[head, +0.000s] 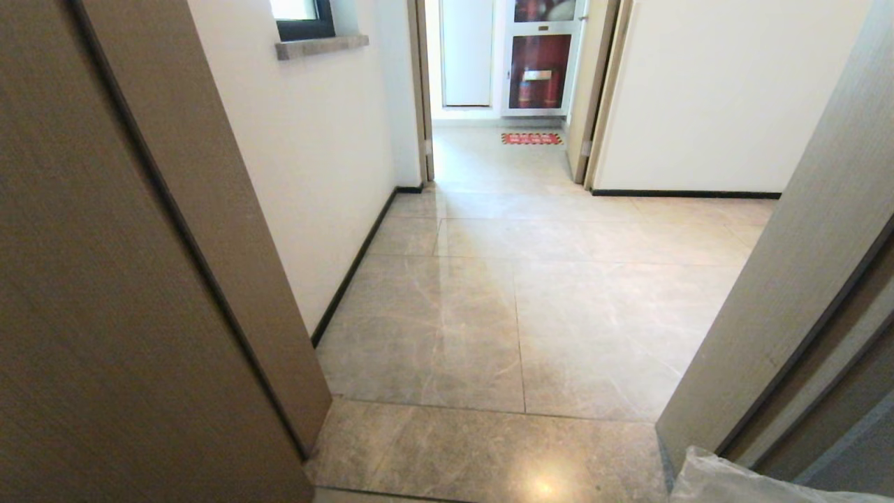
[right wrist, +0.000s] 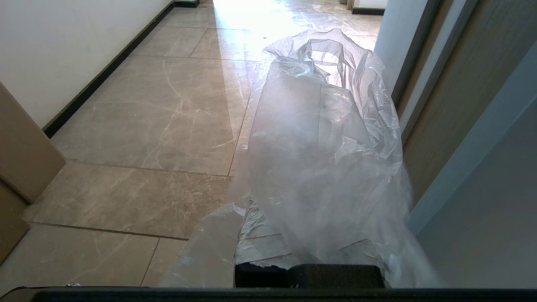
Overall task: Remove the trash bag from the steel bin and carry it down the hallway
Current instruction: Put the trash bag at the door
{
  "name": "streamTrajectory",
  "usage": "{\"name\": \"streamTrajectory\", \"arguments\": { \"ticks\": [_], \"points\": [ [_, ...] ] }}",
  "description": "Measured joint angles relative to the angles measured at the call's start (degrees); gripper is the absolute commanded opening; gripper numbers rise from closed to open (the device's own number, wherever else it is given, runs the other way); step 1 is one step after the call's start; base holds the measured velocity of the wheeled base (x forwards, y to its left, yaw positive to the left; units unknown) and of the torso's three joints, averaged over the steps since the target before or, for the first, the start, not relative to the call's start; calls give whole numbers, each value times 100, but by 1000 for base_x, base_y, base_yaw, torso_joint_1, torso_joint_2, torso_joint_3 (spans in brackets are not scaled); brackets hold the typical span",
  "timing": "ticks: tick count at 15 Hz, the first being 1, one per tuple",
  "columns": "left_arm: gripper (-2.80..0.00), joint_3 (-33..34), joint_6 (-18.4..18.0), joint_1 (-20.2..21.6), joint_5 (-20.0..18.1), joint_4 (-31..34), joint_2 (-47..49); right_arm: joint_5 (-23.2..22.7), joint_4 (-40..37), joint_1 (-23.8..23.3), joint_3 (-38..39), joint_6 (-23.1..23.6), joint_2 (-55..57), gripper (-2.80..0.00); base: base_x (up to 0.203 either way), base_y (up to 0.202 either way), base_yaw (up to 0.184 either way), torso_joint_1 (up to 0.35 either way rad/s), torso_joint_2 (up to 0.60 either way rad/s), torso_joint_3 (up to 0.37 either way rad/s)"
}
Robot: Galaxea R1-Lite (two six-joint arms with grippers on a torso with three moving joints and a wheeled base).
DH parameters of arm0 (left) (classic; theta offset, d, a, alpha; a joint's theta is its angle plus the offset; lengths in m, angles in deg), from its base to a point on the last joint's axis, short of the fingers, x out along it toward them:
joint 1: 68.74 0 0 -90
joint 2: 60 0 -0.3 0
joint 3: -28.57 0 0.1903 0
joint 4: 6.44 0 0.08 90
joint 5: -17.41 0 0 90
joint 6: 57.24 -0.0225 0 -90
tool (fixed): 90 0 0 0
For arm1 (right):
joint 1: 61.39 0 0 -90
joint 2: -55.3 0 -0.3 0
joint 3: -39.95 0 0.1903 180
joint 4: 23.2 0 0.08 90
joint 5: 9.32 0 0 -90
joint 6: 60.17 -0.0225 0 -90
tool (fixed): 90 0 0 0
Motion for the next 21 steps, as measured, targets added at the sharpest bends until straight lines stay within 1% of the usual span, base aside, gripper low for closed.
{"name": "streamTrajectory", "arguments": {
  "ticks": [3,8,13,15,17,18,19,21],
  "points": [
    [-280,0,-66,0,-7,-12,0,-2,0,5,0,0,0,-280,0,0,0,0,0,0],
    [-280,0,17,0,2,-12,0,0,1,-2,0,0,0,-280,0,0,0,0,0,0],
    [-280,-13,-93,0,-8,3,0,1,0,7,0,-2,0,-280,0,0,0,0,0,0],
    [-280,-7,-175,0,-9,15,0,-2,0,0,0,2,0,-280,-92,-90,6,2,2,1],
    [-280,-10,-183,0,-18,9,0,-2,0,11,0,-2,0,-280,-173,-187,-8,2,4,3],
    [-280,-10,-178,0,-16,16,0,-1,0,-2,0,1,0,-280,-28,-71,-11,2,2,7],
    [-280,-13,-161,1,-21,1,0,0,0,8,0,0,-2,-280,-6,-60,-4,0,0,-2],
    [-280,-2,13,0,0,-4,0,1,0,-2,0,0,0,-280,-1,-32,-1,3,-1,1]
  ]
}}
